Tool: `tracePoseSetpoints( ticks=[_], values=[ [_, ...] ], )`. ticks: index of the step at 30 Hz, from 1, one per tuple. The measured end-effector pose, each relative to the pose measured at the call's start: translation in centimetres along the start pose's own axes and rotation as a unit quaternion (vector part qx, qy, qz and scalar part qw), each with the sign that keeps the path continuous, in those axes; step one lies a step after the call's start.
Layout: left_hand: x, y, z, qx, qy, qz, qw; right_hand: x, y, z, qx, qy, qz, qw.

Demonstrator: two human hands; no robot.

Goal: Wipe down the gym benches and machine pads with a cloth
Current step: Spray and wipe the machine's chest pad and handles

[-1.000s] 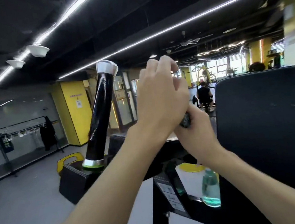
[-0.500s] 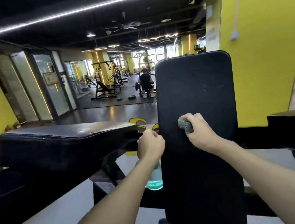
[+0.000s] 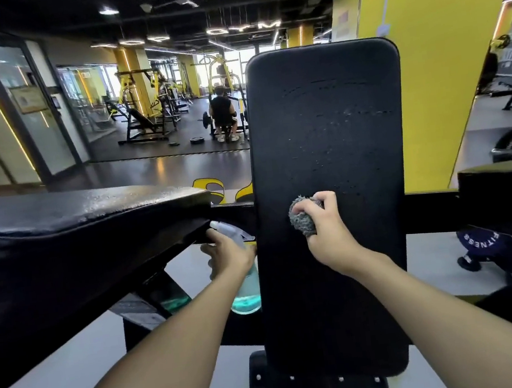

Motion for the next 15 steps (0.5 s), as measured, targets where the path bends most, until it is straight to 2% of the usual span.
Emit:
tracePoseSetpoints(
  ticks=[4, 7, 12, 15],
  values=[
    [-0.5, 0.6, -0.2, -0.048, -0.040, 0.005, 0.998, 0.1, -0.2, -0.1, 0.004, 0.003, -0.010, 1.000],
    [-1.7, 0.3, 1.0, -0.048, -0.088, -0.031, 0.994, 0.2, -0.2, -0.3, 0.000, 0.035, -0.013, 0.999],
    [-5.1, -2.7, 4.3, -0.062, -0.127, -0.200, 0.970, 0.3, 0.6, 1.4, 0.046, 0.069, -0.051, 0.995],
    [-8.1, -7.4, 6.6, -0.078, -0.114, -0.306, 0.942, 0.8, 1.0, 4.9, 0.084, -0.006, -0.082, 0.993]
  ],
)
Point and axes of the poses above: each hand's wrist, its own x-axis towards the middle knuckle, its own z-axis out of the back of the hand, y = z × x, the point moved 10 cm from there along x, towards the middle knuckle, and after that the axes turned 8 degrees about -y, right-handed, at the moved point
